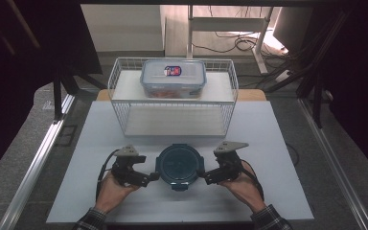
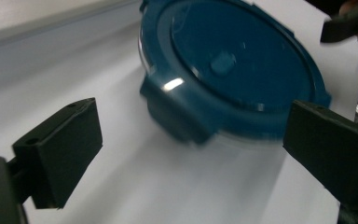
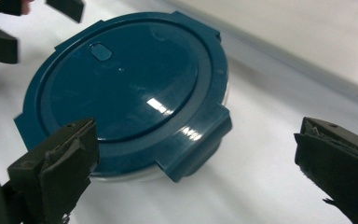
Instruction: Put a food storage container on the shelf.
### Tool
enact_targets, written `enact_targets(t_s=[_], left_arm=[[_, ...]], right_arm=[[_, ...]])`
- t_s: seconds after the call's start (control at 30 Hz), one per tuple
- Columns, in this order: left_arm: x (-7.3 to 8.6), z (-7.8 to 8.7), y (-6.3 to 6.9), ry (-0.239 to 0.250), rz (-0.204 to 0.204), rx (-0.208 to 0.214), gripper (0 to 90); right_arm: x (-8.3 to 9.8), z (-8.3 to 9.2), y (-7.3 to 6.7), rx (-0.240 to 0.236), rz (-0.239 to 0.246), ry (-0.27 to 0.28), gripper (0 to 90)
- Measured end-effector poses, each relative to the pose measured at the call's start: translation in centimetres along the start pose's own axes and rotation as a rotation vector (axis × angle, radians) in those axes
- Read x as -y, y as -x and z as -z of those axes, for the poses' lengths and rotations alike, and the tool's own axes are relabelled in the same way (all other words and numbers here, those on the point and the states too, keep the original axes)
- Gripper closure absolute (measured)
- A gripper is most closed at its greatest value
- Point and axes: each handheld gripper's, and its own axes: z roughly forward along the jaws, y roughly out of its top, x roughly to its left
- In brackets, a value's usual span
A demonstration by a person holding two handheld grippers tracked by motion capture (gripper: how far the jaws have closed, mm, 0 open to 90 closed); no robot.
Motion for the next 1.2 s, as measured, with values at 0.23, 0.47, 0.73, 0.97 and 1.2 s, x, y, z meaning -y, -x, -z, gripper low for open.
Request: enact_targets(t_s=[0.23,0.47,0.73,0.97,1.2], left_arm=[[-1.3,-2.4,-0.8,-0.067,0.015,0.045,5.9],[-0.5,-2.7,-1.7,-0.116,0.126,0.201,20.3],[1.0,-1.0,-2.2,-0.042,0.215,0.267,43.3],[1.4,0.0,-1.2,0.013,0.169,0.276,53.4],[1.9,0.2,-0.8,0.034,0.157,0.262,53.2]], right_arm=[[-0.8,-1.8,0.6,-0.101,-0.083,-0.072,2.1],[0.1,-3.0,1.2,-0.238,-0.179,-0.145,12.4],[0.5,-1.5,1.3,-0.257,-0.225,-0.118,30.9],[1.2,0.6,1.2,-0.281,-0.234,-0.085,49.7],[2.2,0.2,1.9,-0.359,-0.357,-0.086,50.8]])
